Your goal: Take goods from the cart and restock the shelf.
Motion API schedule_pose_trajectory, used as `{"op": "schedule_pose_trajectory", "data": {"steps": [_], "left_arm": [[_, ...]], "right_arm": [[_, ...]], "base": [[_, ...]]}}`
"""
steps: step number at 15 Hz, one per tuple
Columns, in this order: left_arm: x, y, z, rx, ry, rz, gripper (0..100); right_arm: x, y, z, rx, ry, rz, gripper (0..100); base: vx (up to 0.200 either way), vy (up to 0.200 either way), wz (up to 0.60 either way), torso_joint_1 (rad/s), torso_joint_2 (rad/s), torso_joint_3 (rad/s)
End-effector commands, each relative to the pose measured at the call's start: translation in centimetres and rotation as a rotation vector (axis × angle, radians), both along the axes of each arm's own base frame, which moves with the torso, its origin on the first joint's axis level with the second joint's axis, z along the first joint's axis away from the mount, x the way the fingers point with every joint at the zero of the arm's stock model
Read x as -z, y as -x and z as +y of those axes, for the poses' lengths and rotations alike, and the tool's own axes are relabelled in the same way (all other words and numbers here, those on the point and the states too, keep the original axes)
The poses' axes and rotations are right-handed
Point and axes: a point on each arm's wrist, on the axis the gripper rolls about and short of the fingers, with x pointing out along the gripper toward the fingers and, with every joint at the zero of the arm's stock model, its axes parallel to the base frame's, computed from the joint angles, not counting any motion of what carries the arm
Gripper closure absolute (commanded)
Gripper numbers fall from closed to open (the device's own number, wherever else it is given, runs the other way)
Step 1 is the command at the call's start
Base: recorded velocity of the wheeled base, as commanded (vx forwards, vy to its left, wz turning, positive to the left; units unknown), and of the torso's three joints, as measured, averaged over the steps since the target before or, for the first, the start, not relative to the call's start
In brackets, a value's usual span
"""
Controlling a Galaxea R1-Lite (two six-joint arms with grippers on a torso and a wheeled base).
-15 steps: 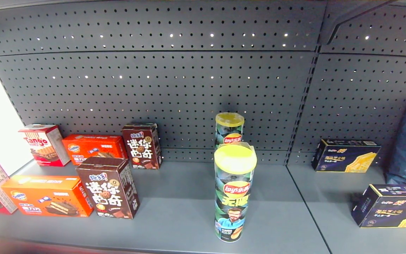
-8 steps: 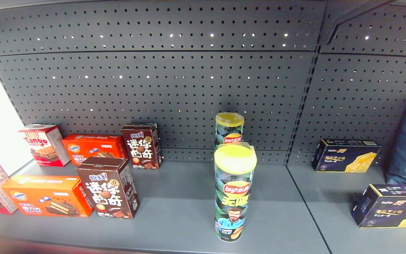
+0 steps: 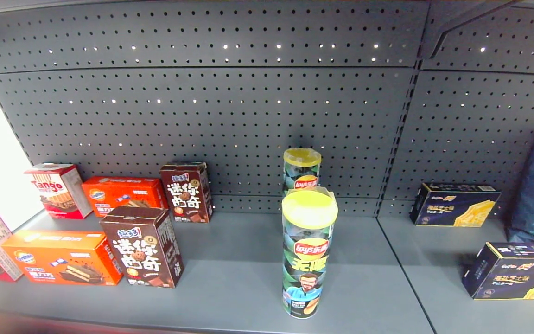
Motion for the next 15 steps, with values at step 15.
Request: {"op": "schedule_pose_trajectory", "data": {"steps": [15], "left_arm": [[-0.01, 0.01, -0.01, 0.005, 0.009, -0.004, 0]], "right_arm": [[-0.01, -0.01, 0.01, -0.007, 0.002, 0.001, 0]], "base": [[0.000, 0.000, -0.08, 0.000, 0.00, 0.000]]}}
